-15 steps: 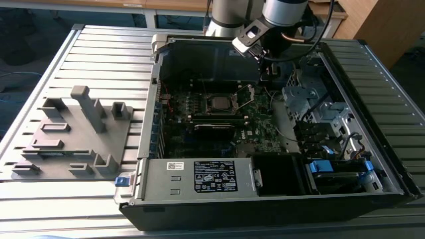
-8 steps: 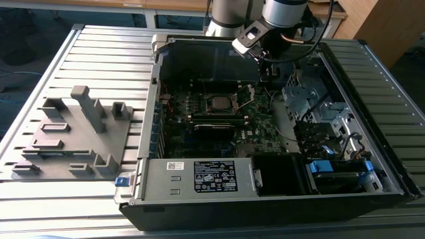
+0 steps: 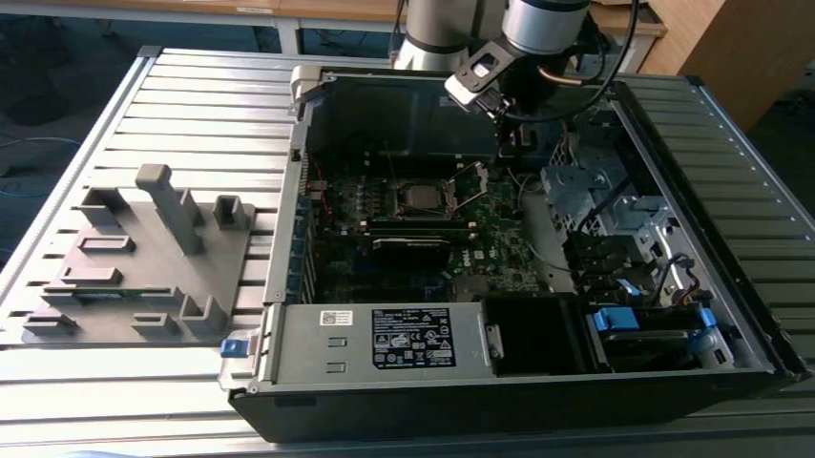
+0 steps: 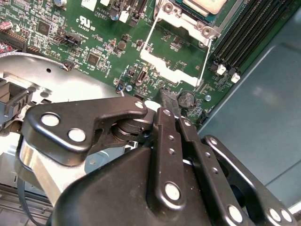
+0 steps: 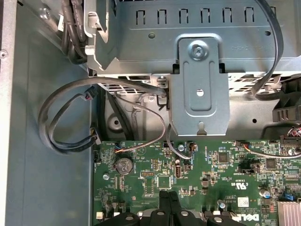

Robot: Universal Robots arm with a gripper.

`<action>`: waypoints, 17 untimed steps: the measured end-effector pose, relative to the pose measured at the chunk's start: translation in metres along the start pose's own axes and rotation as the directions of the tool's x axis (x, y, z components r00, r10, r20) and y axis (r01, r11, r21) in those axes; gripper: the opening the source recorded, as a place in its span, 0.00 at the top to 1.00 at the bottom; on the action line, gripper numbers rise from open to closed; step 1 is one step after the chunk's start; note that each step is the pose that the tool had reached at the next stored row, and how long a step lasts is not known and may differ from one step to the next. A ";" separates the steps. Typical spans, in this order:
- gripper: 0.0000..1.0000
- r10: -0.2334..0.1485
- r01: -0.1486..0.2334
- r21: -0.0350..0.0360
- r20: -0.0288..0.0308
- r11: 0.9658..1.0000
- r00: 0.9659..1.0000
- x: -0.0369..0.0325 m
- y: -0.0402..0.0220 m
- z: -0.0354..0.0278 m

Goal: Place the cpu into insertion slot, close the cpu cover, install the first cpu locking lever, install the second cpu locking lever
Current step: 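Close the cpu cover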

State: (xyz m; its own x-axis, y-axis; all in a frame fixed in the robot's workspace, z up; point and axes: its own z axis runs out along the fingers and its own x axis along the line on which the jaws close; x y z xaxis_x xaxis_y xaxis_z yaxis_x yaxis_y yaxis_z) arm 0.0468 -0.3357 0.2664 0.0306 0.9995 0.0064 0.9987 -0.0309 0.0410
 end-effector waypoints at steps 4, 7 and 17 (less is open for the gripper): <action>0.89 0.000 0.000 0.000 0.000 1.000 1.000 0.0000 0.0000 0.0011; 0.89 0.000 0.000 0.000 0.000 1.000 1.000 0.0000 -0.0001 0.0017; 0.89 0.000 0.000 0.000 0.000 1.000 1.000 0.0000 -0.0002 0.0041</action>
State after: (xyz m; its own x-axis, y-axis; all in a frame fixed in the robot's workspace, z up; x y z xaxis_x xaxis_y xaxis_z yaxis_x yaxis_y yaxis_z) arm 0.0468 -0.3357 0.2622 0.0306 0.9995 0.0069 0.9987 -0.0309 0.0411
